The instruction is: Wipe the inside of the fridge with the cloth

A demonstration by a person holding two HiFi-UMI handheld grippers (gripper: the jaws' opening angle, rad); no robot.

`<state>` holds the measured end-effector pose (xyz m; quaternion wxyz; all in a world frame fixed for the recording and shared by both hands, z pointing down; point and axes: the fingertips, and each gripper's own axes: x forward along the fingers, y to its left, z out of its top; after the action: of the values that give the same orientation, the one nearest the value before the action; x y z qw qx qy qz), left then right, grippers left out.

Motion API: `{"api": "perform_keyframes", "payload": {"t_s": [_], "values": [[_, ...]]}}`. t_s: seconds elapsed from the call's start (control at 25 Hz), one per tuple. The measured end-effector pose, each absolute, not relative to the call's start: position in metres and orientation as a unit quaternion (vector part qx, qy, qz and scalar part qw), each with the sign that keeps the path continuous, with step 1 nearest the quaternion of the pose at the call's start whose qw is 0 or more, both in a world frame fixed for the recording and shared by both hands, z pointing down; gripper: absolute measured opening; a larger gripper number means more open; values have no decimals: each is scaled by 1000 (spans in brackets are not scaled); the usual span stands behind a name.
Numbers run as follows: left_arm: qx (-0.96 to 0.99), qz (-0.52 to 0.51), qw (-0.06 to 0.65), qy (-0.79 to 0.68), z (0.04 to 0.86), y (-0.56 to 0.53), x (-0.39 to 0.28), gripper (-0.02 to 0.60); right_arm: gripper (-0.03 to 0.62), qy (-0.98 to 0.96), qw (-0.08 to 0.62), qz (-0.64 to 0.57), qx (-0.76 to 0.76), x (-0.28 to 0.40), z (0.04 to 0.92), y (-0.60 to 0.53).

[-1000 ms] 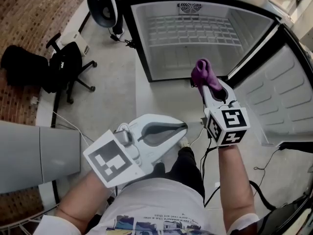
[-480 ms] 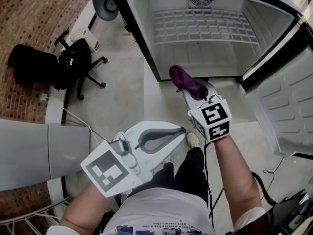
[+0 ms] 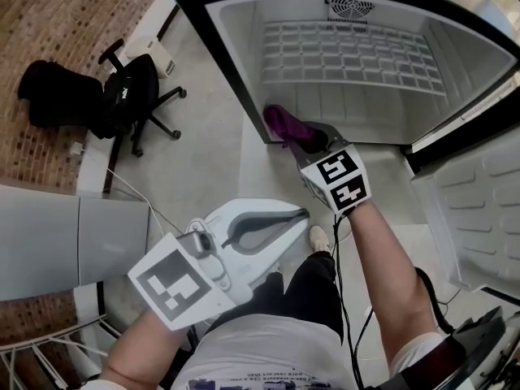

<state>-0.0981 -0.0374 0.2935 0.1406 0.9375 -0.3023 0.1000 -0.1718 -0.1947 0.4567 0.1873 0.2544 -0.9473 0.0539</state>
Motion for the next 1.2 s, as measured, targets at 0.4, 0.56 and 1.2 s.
{"api": "perform_keyframes", "payload": {"t_s": [0.4,0.56,1.2], "values": [[933,105,150,-311,302,-63,-94,5,55,-948,203,41,240,-187,471,-242],[933,105,150,-311,309,-67,-89,5,55,-949,204,27,239,-195,471,-261],[931,103,129,-324,333,-80,-91,5,55,-931,190,-5,311,-210,466,-336]]}}
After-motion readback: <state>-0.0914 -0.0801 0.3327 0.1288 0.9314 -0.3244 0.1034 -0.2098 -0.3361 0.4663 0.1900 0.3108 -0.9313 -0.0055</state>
